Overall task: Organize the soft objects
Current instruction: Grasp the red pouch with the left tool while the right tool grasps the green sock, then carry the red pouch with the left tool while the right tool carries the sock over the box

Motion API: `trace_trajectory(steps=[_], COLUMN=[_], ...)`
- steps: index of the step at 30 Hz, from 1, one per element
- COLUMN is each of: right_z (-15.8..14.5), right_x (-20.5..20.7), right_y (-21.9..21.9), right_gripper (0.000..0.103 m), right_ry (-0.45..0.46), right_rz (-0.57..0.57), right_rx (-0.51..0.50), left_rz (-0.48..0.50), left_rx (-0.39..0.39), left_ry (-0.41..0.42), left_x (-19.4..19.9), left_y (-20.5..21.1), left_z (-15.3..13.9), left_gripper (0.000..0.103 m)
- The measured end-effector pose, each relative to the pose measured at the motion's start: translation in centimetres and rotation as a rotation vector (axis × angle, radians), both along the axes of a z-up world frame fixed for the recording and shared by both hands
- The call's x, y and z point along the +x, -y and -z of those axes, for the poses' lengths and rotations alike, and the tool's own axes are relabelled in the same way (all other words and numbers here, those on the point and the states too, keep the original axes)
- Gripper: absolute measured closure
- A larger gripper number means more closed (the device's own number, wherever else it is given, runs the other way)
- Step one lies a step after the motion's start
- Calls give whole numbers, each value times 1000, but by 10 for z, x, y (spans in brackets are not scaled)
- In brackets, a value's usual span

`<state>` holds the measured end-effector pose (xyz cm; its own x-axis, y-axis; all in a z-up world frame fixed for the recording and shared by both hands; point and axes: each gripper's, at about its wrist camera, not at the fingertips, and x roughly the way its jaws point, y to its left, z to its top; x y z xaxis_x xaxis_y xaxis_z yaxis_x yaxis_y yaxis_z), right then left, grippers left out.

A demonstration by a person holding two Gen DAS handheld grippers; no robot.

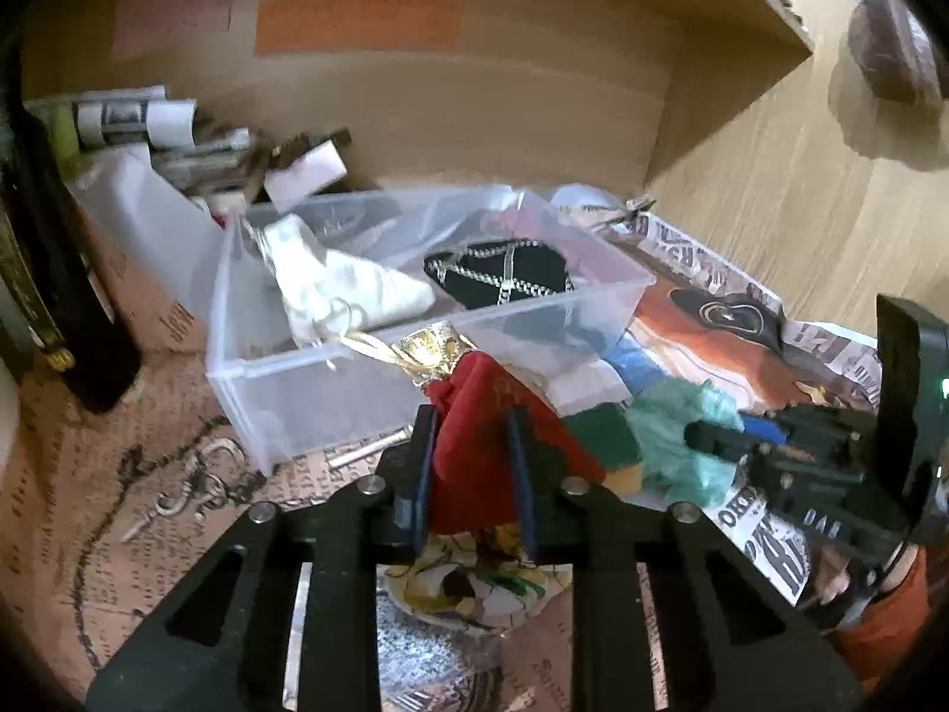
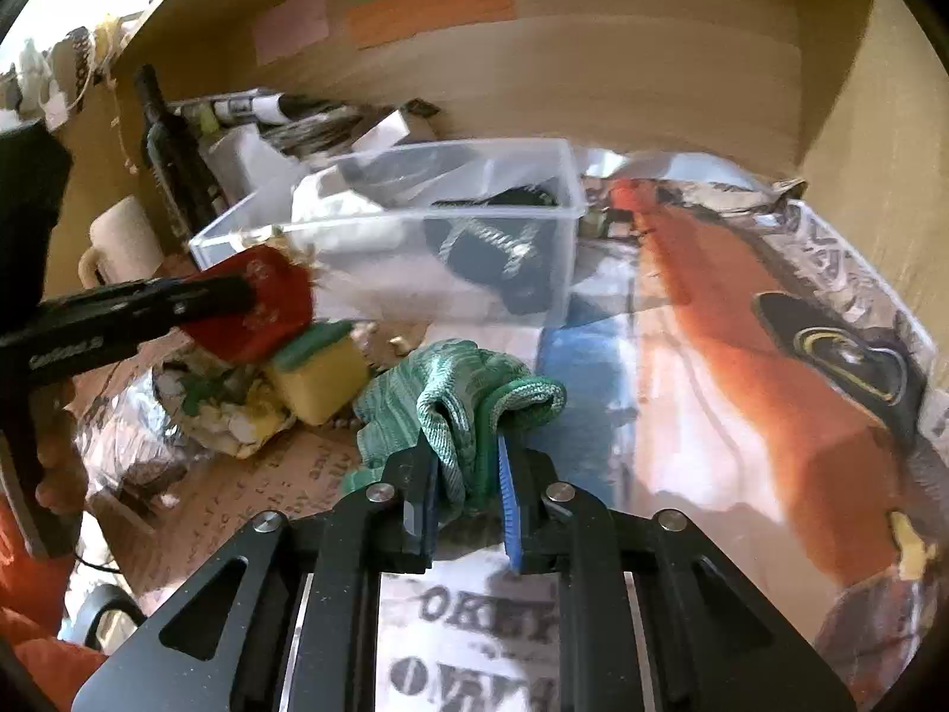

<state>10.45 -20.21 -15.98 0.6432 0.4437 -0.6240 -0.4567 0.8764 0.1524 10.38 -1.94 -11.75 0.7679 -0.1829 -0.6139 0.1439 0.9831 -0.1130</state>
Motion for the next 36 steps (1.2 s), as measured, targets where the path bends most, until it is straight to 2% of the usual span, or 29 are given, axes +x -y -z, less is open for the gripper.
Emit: trace_trajectory(steps=[5,11,19,24,31,36], right_z=[-16,-45,-71,-86,-101,-100], right_x=[1,-1,11,19,37,55], right_y=[17,23,12,-2,-28,-46], right_gripper=[88,88,88,88,88,88], right_ry=[45,136,216,258,286,265], right_rz=[51,79,59,22,-34,-63], right_rx=[16,45,94,114,136,128], left_rz=[-5,-15,-46,-70,-102,-111], left_rx=[12,-5,30,46,43,32], left_ry=[35,103,192,231,235,199], left_x=[-8,-17,-21,-10,12,32], left_y=[-2,-10,-14,-21,-38,-48], left_z=[-12,-35,-63,-78,-83,-76], left_gripper=[88,91,91,91,91,91])
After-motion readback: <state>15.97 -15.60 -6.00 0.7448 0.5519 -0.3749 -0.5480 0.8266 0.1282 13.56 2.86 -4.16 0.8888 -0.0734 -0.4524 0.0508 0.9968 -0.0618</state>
